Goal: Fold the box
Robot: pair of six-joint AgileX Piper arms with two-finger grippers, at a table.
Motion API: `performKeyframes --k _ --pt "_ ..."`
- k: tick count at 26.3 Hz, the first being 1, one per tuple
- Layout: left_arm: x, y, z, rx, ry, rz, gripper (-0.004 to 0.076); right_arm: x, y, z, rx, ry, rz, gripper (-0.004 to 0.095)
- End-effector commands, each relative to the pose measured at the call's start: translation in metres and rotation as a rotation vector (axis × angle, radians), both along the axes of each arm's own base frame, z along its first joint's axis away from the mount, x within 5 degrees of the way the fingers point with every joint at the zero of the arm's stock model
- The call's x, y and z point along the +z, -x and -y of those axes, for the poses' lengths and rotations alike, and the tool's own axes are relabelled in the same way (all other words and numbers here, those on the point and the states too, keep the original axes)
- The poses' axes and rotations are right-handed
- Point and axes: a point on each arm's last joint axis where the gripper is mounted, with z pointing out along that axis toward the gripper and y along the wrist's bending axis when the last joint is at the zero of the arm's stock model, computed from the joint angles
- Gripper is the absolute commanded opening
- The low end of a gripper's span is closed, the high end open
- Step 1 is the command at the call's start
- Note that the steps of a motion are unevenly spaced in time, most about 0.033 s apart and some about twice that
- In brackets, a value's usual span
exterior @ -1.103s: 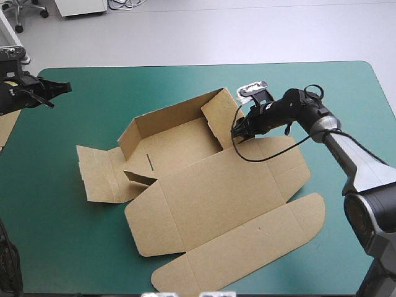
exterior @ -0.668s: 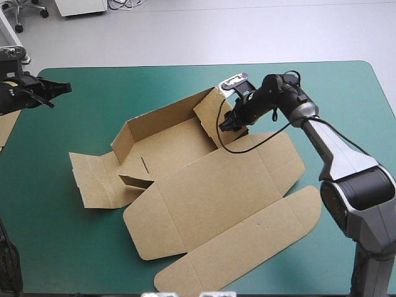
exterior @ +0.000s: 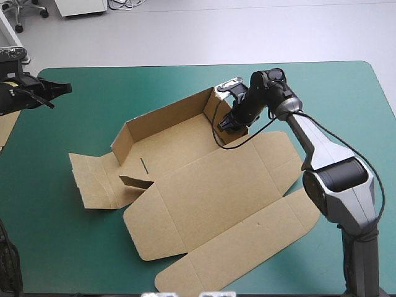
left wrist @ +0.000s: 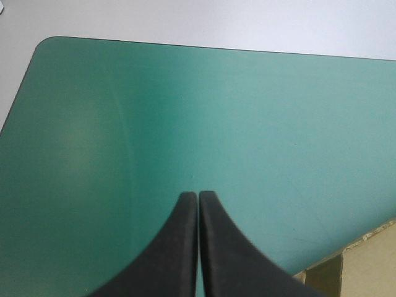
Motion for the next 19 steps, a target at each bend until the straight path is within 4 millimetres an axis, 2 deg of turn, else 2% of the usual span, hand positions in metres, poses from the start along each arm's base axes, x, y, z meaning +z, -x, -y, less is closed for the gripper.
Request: performKeyframes --k 1,2,9,14,19 --pt "0.026 0.009 0.002 0.017 -0.001 0.123 -0.0003 0.040 0.008 0.006 -0.006 -0.016 0.095 0.0073" --pt "0.026 0.009 0.002 0.017 -0.001 0.123 -0.0003 0.041 0.009 0.008 -0.010 -0.001 0.092 -0.0007" --pt "0.026 0.009 0.003 0.006 0.011 0.117 -0.0003 0.068 0.021 0.024 -0.055 0.009 0.100 0.0003" --pt "0.027 0.011 0.005 -0.006 0.011 0.115 -0.0003 0.103 0.029 0.058 -0.151 -0.080 0.139 0.0003" --pt "0.027 0.011 0.005 -0.008 0.008 0.117 -0.0003 0.144 0.044 0.099 -0.245 -0.195 0.199 0.0003"
